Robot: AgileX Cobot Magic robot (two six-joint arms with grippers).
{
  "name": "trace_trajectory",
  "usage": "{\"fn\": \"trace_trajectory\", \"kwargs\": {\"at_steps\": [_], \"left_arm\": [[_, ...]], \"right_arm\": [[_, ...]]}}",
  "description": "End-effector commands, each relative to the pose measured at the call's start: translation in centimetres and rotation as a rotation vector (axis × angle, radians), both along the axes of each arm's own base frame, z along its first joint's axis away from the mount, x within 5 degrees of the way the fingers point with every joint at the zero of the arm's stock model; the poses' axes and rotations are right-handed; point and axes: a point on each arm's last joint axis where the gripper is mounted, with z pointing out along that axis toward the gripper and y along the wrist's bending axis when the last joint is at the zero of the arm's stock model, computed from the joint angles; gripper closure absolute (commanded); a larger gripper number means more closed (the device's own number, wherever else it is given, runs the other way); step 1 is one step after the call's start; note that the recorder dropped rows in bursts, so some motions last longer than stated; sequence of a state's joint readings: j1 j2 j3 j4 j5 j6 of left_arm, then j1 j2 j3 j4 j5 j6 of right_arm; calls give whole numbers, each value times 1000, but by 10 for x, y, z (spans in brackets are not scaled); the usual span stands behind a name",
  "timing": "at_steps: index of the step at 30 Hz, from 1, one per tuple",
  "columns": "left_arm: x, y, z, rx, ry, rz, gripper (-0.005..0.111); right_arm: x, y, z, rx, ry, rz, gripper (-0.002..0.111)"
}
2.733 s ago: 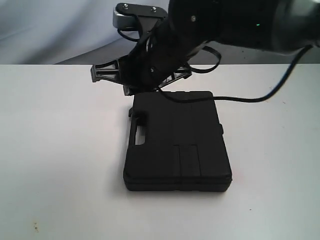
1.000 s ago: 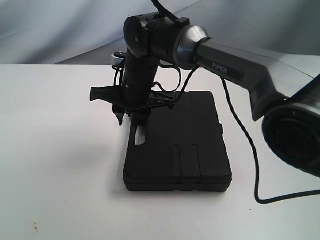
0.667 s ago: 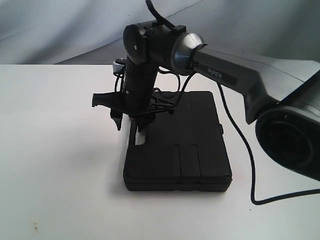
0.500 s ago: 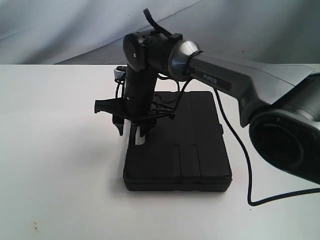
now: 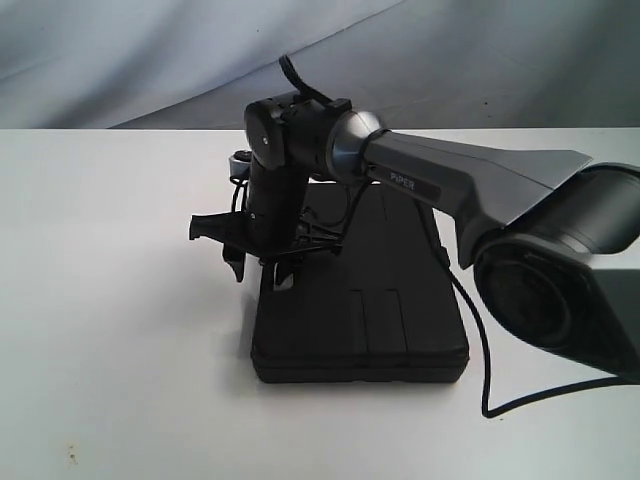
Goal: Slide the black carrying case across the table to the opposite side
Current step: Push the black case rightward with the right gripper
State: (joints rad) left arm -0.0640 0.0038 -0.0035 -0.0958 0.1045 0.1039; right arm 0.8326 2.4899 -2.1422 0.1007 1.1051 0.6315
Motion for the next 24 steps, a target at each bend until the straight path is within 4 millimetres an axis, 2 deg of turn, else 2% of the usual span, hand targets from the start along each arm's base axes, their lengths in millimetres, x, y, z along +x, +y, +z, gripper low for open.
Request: {"fn": "trace_trajectory", "kwargs": {"at_steps": [1,3,5,7,8,9,24], "left_arm": [[0,0,-1,4,-2,-7,106],[0,0,-1,4,-2,-7,106],[0,0,-1,4,-2,-7,106],[0,0,-1,4,-2,-7,106],[0,0,-1,4,-2,-7,106],[0,0,-1,4,-2,-7,106],[0,0,-1,4,-2,-7,106]], "right_arm": [[4,-5,-10,-44,-2,-8,62],[4,-5,-10,-50,-8,-19,66],[4,-5,-10,-51,-5,-23,76],[4,-6,-10,-53,-2,-29,88],[4,-6,-10,-55,0,-31,101],[4,-6,-10,-55,0,-33,109],[8,-10,-10,-87,-29,-33,108]]}}
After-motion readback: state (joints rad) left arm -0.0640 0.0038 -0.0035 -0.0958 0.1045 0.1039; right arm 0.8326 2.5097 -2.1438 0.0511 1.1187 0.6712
